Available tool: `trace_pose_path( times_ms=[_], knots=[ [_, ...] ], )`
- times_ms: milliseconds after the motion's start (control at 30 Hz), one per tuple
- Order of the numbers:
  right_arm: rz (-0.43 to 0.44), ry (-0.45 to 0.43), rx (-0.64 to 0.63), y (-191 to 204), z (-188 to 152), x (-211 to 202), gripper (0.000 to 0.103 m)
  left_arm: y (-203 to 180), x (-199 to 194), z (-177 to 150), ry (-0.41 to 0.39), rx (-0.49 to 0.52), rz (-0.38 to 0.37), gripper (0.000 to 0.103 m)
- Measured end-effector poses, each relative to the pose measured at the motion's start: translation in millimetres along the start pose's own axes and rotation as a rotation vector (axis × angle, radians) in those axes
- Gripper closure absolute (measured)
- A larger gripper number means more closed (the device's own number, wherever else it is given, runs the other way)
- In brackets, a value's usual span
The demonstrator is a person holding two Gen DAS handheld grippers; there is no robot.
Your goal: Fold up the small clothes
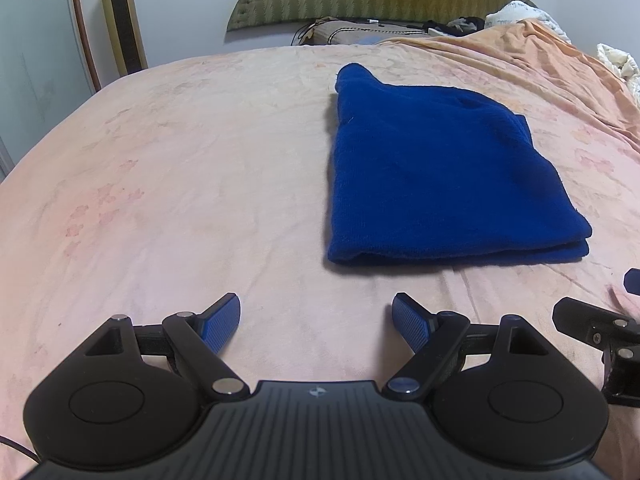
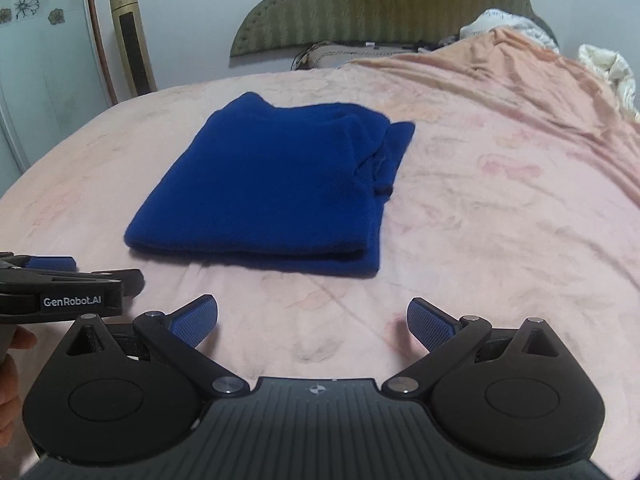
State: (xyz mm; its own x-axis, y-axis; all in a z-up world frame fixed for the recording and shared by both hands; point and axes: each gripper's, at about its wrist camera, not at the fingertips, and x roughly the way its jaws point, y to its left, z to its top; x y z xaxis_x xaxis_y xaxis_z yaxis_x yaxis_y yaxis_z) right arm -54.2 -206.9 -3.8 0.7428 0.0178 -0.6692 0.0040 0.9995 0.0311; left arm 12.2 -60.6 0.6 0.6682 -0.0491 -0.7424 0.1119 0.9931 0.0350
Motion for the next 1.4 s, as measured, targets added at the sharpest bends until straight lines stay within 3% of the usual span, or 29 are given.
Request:
trace_pose_path(
  times_ms=[167, 400, 1400],
  knots=[
    [0.026, 0.007, -0.013, 4, -3, 0, 0.001, 0, 0, 0, -0.001, 0.004, -0.001, 0.02],
    [-0.037, 0.015, -0.095, 15, -4, 2, 0.001, 2, 0, 0, 0.002, -0.007, -0.008, 0.02],
    [-0.039, 0.013, -0.084, 14, -4, 0, 0.001, 3, -2, -2, 0.003, -0.009, -0.003, 0.02]
  ],
)
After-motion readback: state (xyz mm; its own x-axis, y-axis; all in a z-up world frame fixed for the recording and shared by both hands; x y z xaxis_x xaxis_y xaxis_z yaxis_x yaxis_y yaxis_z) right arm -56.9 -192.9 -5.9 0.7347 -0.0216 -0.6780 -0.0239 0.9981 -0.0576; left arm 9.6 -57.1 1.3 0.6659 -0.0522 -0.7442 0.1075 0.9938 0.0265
